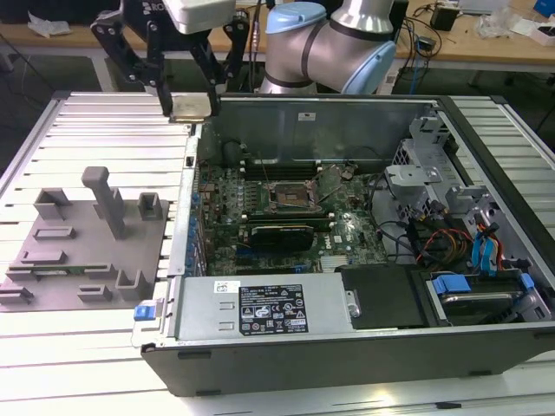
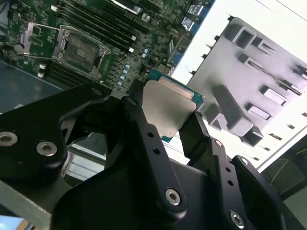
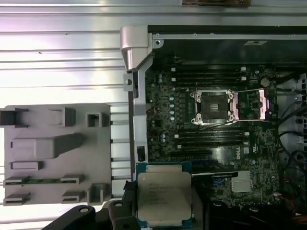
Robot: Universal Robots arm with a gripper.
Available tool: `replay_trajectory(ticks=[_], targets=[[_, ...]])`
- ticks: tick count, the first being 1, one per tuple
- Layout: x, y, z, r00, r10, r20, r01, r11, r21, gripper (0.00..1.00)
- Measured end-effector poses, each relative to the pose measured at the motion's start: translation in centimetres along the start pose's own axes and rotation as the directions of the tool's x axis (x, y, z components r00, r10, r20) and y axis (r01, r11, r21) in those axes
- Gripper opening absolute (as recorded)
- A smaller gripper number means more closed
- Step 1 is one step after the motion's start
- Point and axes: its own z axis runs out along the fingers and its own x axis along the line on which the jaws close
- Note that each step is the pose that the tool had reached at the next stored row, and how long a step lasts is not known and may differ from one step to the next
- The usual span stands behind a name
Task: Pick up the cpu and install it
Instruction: 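Pick up the cpu and move it towards the insertion slot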
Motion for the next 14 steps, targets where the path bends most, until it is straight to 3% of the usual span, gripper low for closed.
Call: replay_trajectory(ticks=[14], targets=[[-4.34, 0.15, 0.26, 1.0000, 0.000, 0.0000, 0.000, 1.0000, 0.0000, 0.55]])
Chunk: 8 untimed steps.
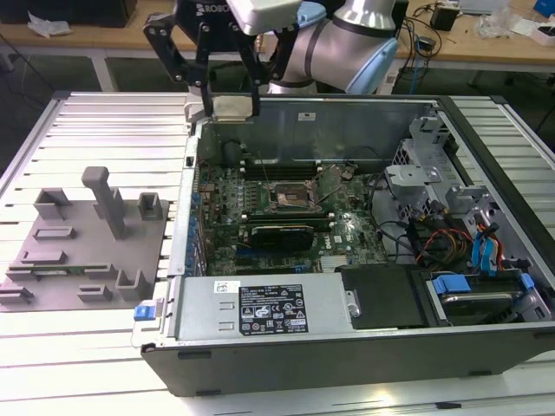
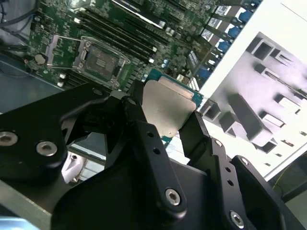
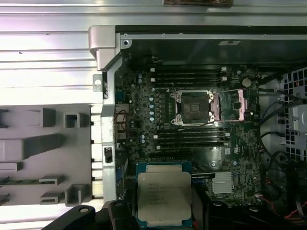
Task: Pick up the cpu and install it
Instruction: 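Pick up the cpu and move it towards the insertion slot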
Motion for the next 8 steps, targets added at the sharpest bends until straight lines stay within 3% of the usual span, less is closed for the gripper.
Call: replay_trajectory(ticks=[4, 6, 8], targets=[[-1.19, 0.04, 0.07, 1.0000, 0.000, 0.0000, 0.000, 1.0000, 0.0000, 0.55], [-2.45, 0.09, 0.14, 1.0000, 0.000, -0.0001, 0.000, 1.0000, 0.0001, 0.55], [-3.17, 0.11, 0.18, 1.0000, 0.000, 0.0000, 0.000, 1.0000, 0.0001, 0.55]])
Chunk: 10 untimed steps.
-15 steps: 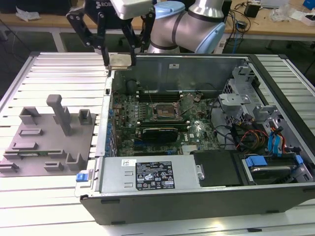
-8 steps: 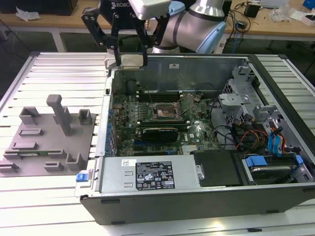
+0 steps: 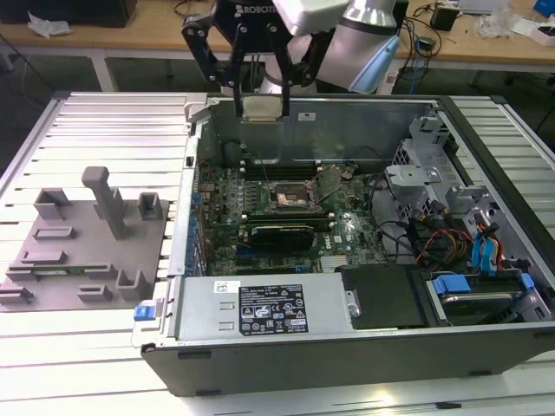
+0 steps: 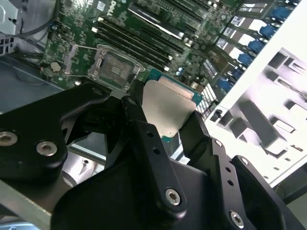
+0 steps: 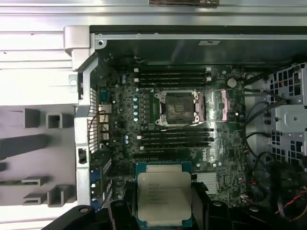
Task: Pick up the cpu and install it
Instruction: 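Pick up the cpu and move it towards the insertion slot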
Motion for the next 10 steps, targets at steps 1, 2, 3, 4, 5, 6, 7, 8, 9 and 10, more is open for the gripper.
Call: replay_trajectory(ticks=[1, 2, 3, 4, 5, 6, 7, 8, 9, 10], targets=[[-0.49, 0.02, 0.03, 1.0000, 0.000, 0.0000, 0.000, 1.0000, 0.0000, 0.55], [-1.01, 0.04, 0.06, 1.0000, 0.000, 0.0000, 0.000, 1.0000, -0.0001, 0.55], [-1.64, 0.06, 0.10, 1.0000, 0.000, 0.0000, 0.000, 1.0000, 0.0000, 0.55], [-2.36, 0.08, 0.14, 1.0000, 0.000, 0.0001, 0.000, 1.0000, 0.0000, 0.55], [-2.68, 0.09, 0.16, 1.0000, 0.000, 0.0000, 0.000, 1.0000, 0.0000, 0.55], [-2.94, 0.10, 0.18, 1.0000, 0.000, -0.0001, 0.000, 1.0000, 0.0000, 0.55], [-3.11, 0.11, 0.18, 1.0000, 0.000, 0.0000, 0.000, 1.0000, 0.0000, 0.55], [-3.11, 0.11, 0.18, 1.0000, 0.000, 0.0000, 0.000, 1.0000, 0.0000, 0.55], [-3.11, 0.11, 0.20, 1.0000, 0.000, 0.0001, 0.000, 1.0000, -0.0001, 0.55], [-3.15, 0.11, 0.44, 1.0000, 0.000, 0.0001, 0.000, 1.0000, -0.0002, 0.55]])
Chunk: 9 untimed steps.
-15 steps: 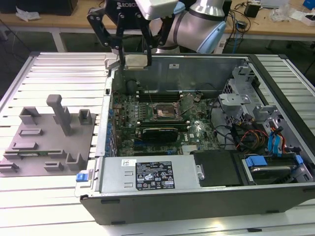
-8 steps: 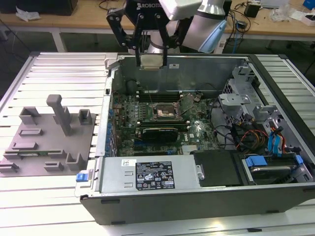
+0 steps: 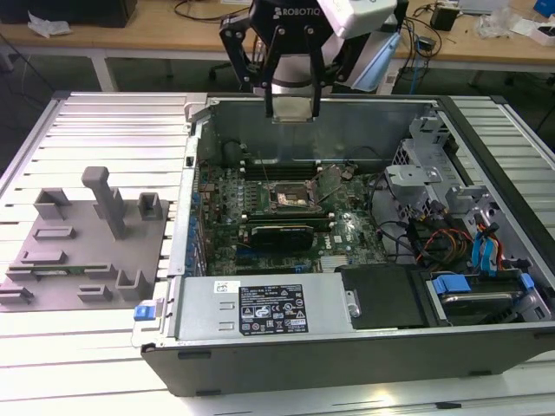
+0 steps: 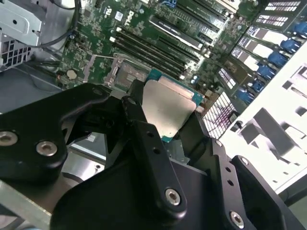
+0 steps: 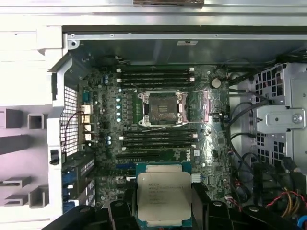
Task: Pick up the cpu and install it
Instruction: 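Pick up the cpu and move it towards the insertion slot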
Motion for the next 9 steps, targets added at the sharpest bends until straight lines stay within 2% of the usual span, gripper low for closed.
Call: replay_trajectory(ticks=[2, 4, 9], targets=[[-0.08, 0.00, 0.35, 1.0000, 0.000, -0.0003, 0.000, 1.0000, 0.0004, 0.55], [-0.35, 0.01, 1.00, 1.0000, 0.000, -0.0010, 0.000, 1.0000, 0.0001, 0.55], [-0.73, 0.01, 1.67, 1.0000, 0.000, -0.0027, 0.000, 1.0000, 0.0001, 0.55]])
